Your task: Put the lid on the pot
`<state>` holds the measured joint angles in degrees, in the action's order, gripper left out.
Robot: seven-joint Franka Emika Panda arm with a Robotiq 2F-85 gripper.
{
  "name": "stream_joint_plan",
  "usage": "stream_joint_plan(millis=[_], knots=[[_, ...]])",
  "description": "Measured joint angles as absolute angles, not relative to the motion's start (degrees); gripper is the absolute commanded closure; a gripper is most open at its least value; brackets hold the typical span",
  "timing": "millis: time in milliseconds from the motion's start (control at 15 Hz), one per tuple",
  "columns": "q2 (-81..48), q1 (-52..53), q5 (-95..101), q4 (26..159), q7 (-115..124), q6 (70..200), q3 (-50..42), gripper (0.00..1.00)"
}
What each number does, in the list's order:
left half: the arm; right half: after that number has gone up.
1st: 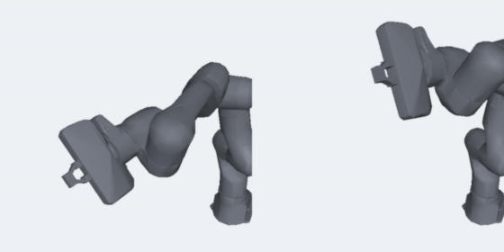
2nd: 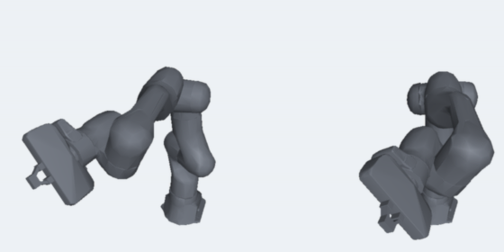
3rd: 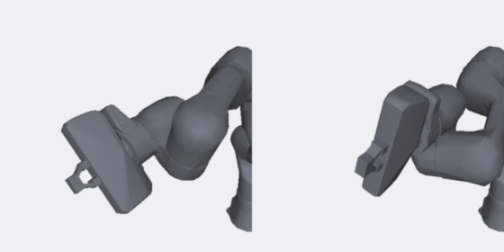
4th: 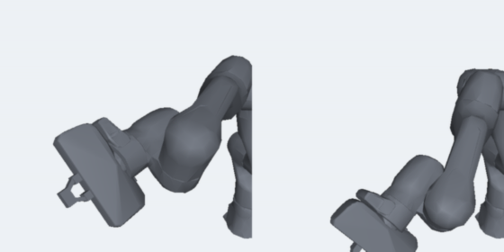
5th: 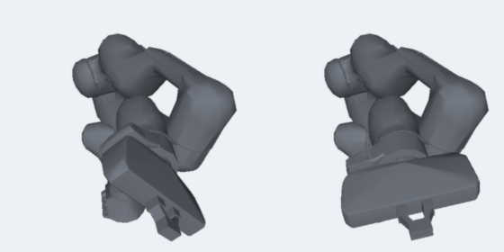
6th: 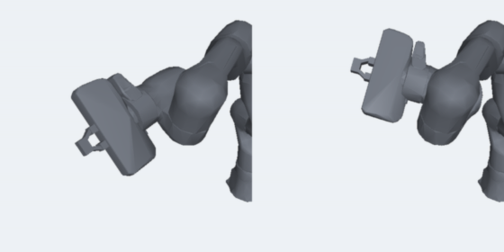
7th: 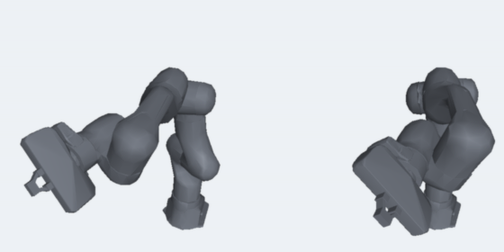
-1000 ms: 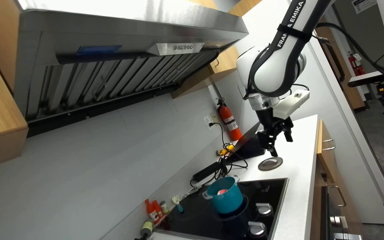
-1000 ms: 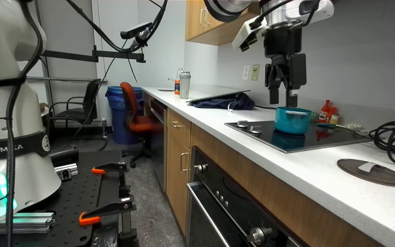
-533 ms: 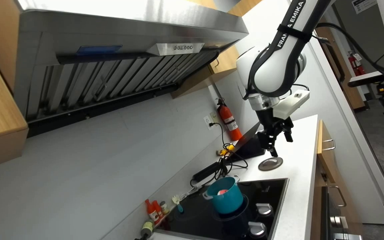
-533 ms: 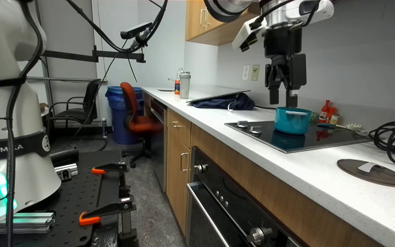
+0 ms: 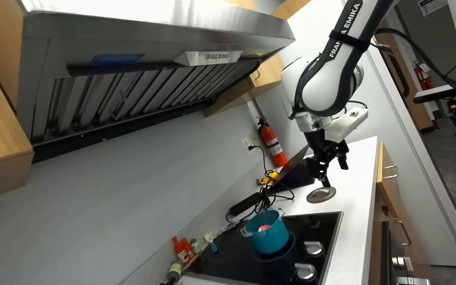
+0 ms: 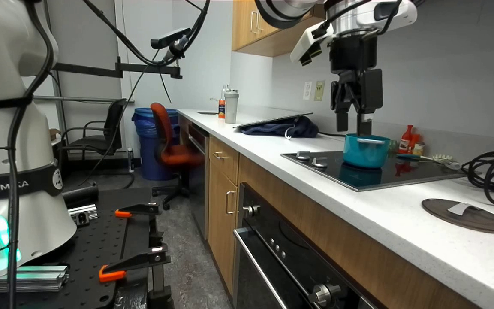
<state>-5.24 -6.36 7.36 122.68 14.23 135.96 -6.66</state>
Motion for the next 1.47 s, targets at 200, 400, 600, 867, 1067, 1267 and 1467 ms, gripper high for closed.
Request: stream_joint_plan(millis=[200, 400, 600, 867, 1067, 1267, 1467], knots=[[-6.8, -6.4, 7.3, 121.3, 14.2, 136.0, -6.9, 0.01], [-10.3, -6.4, 7.3, 117.6, 14.2, 136.0, -8.0, 0.01], [-14.8, -6.8, 7.0, 112.6, 14.1, 135.9, -9.0, 0.01], [-21.1, -7.7, 6.0, 105.6, 13.4, 135.5, -9.7, 0.01], [-25.3, -8.8, 5.0, 100.6, 11.7, 134.3, -9.7, 0.02], [-29.0, -10.1, 3.5, 95.8, 8.1, 131.1, -9.6, 0.03], [-32.1, -11.7, 1.7, 90.9, 3.3, 125.9, -9.3, 0.02]])
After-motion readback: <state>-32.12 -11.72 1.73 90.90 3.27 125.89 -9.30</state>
